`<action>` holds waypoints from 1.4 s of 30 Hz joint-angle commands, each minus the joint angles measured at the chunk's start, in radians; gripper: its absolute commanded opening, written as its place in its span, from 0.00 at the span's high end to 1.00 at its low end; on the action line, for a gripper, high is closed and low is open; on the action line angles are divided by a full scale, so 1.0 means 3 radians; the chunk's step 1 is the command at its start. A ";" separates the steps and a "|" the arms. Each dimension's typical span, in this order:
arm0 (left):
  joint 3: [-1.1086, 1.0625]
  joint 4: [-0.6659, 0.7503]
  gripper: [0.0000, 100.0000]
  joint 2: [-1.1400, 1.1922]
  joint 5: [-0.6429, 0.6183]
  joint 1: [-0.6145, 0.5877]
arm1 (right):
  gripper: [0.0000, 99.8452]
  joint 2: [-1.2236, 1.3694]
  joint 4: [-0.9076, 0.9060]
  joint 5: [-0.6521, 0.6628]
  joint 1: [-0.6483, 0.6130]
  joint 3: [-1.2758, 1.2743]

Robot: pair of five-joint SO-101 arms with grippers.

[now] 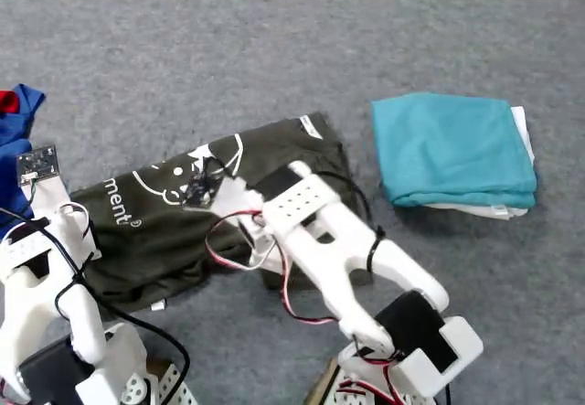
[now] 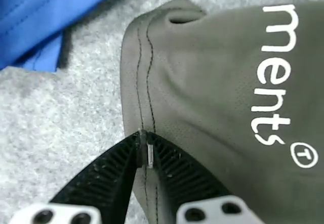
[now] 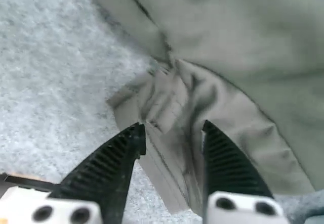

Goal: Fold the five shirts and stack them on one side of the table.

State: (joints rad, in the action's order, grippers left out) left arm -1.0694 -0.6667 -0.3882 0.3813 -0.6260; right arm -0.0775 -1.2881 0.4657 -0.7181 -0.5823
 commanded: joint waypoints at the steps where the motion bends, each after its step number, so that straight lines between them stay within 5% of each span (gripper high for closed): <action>1: 0.0010 0.0041 0.98 -0.0100 0.0015 0.0015 | 0.83 0.0008 0.0020 -0.0036 -0.0069 -0.0008; 8: 0.0005 0.0046 0.98 -0.0100 0.0015 0.0015 | 0.92 0.0033 0.0041 -0.0031 -0.0069 -0.0049; 28: 0.0005 0.0046 0.98 -0.0095 0.0015 0.0015 | 0.93 0.0038 0.0440 -0.0036 -0.0049 -0.0335; 32: 0.0000 0.0046 0.98 -0.0095 0.0015 0.0015 | 1.00 0.0033 0.0425 -0.0041 -0.0049 -0.0335; 42: 0.0000 0.0046 0.98 -0.0095 0.0015 0.0015 | 1.00 -0.0049 0.0205 -0.0041 -0.0074 -0.0320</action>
State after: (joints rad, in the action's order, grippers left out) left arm -1.0694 -0.6651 -0.3882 0.3813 -0.6260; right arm -0.0683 -1.2022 0.4626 -0.7258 -0.6820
